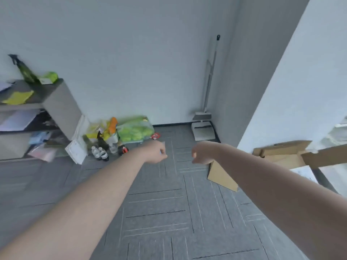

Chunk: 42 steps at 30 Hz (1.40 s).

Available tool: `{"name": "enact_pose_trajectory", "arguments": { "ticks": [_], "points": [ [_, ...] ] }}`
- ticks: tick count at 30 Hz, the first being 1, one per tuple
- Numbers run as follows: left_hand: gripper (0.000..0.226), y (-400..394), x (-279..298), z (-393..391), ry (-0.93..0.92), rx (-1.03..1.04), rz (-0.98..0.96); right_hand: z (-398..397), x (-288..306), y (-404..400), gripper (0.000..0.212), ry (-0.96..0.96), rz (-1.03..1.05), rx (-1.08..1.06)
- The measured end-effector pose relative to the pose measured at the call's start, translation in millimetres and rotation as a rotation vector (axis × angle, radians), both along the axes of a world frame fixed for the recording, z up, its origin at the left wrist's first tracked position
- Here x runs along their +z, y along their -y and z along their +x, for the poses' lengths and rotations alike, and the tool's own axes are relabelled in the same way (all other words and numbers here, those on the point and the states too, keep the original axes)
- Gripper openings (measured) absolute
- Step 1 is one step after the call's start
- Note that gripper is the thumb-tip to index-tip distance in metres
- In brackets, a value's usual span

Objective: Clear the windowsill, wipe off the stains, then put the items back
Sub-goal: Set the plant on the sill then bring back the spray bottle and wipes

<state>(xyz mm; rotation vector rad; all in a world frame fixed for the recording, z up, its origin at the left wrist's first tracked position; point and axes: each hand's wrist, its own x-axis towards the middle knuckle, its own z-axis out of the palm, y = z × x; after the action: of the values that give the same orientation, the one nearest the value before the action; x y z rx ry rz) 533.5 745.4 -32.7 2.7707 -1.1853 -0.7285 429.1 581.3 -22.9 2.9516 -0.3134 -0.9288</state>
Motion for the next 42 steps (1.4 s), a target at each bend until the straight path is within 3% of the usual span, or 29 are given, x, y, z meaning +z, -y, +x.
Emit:
{"name": "enact_pose_trajectory", "arguments": {
  "ticks": [10, 16, 26, 31, 39, 42],
  "points": [
    [0.042, -160, -31, 185, 0.008, 0.407, -0.010, 254, -46, -101, 0.039, 0.033, 0.002, 0.236],
    [0.042, -195, -33, 302, 0.004, 0.464, 0.022, 401, -61, -153, 0.030, 0.027, 0.071, 0.327],
    [0.034, -213, -60, 419, -0.040, 0.385, 0.020, 508, -63, -185, 0.034, -0.008, 0.078, 0.306],
    [0.018, -242, -81, 488, -0.090, 0.282, 0.040, 553, -71, -214, 0.027, -0.059, 0.046, 0.260],
    [0.034, -296, -81, 610, -0.083, 0.135, -0.041, 649, -65, -276, 0.030, -0.049, -0.021, 0.101],
    [0.031, -316, -85, 655, -0.060, 0.094, -0.033, 687, -67, -299, 0.024, -0.065, -0.011, 0.088]
  ]
}}
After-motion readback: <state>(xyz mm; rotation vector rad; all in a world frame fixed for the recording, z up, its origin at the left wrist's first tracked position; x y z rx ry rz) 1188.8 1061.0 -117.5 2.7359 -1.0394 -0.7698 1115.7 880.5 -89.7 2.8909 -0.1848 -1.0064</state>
